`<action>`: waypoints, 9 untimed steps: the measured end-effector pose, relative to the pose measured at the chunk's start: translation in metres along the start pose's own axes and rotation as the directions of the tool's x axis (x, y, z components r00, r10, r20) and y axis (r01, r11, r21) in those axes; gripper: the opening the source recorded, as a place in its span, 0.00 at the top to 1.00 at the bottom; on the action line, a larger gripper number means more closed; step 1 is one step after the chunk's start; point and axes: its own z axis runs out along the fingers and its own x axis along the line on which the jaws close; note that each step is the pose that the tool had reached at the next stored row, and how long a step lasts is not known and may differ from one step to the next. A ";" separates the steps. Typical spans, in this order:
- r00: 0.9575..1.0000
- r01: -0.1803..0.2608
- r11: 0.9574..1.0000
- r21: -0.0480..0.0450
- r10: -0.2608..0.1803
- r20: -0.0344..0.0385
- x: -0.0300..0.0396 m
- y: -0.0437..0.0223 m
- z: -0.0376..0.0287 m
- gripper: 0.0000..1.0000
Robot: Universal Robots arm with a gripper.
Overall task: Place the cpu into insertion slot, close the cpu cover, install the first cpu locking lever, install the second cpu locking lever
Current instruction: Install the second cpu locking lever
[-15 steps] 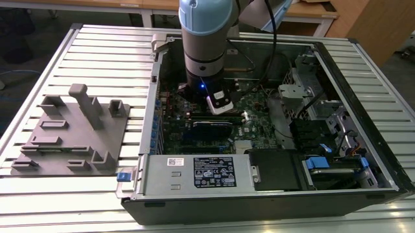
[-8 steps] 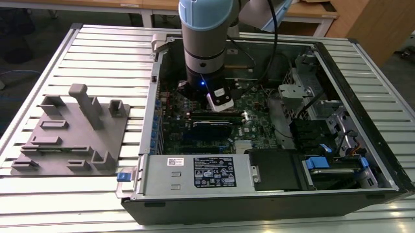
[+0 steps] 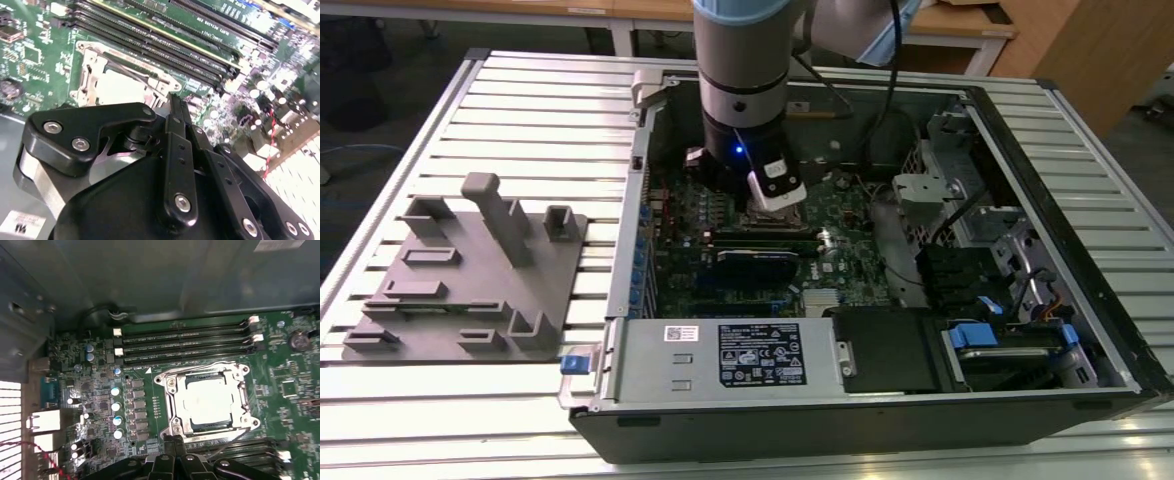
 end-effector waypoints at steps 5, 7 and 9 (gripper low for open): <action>1.000 0.000 1.000 0.000 0.000 0.000 -0.0005 0.0020 -0.0112 0.89; 1.000 -0.001 1.000 0.001 0.001 0.000 -0.0009 0.0024 -0.0122 0.89; 1.000 -0.006 1.000 0.011 0.006 0.003 -0.0018 0.0031 -0.0121 0.89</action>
